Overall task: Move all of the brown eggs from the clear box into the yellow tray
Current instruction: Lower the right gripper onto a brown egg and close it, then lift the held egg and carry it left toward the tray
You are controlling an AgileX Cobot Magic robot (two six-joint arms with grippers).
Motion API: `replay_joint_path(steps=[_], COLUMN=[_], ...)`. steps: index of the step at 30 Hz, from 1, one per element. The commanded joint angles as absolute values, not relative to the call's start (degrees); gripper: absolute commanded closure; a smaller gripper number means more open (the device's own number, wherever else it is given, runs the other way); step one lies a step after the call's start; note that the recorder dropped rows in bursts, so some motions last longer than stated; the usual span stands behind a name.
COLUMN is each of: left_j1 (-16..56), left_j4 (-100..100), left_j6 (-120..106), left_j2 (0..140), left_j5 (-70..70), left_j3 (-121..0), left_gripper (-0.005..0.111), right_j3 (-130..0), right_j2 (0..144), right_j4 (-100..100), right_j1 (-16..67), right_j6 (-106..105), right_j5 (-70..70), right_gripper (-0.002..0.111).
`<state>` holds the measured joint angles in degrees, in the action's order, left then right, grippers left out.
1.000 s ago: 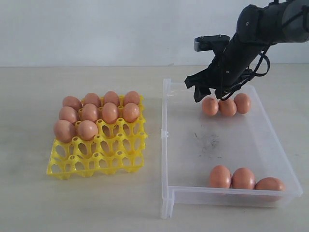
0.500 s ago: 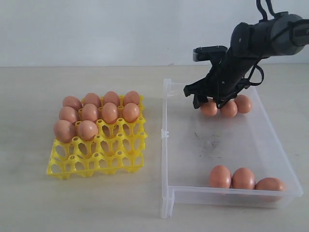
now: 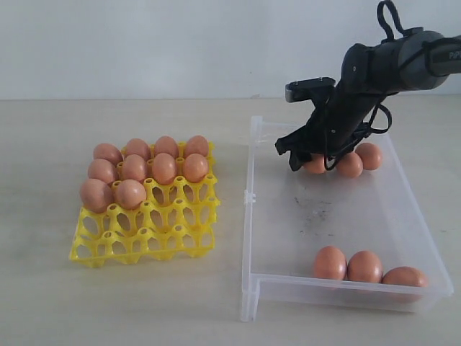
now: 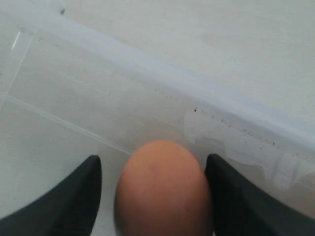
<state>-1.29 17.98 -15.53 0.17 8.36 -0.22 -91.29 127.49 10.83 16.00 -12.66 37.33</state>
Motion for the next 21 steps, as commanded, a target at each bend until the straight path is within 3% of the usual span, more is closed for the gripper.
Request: replay_joint_path(steps=[1,4,7,11,21], left_j1=[-1.40,-1.40,-1.40,-1.40,-1.40], left_j4=[18.28,18.28,18.28,18.28,18.28], left_j6=[-15.55,-15.55,-15.55,-15.55,-15.55], left_j2=[0.00,0.00,0.00,0.00,0.00], left_j5=[7.53,7.53,7.53,7.53,7.53], left_j3=[0.00,0.00,0.00,0.00,0.00], left_gripper=[0.103,0.103,0.103,0.103,0.103], right_j3=[-91.66,-91.66,-91.66,-91.66,-88.59], right_j2=[127.49,127.49,127.49,127.49,123.29], right_j4=[9.78,9.78,9.78,9.78,11.74], right_j1=[16.01,16.01,16.01,16.01,16.01], right_j6=[-15.50,-15.50,-15.38,-15.38,-15.36], right_j5=[39.18,38.94,38.88,39.30,32.71], right_gripper=[0.053,0.057,0.072,0.108,0.108])
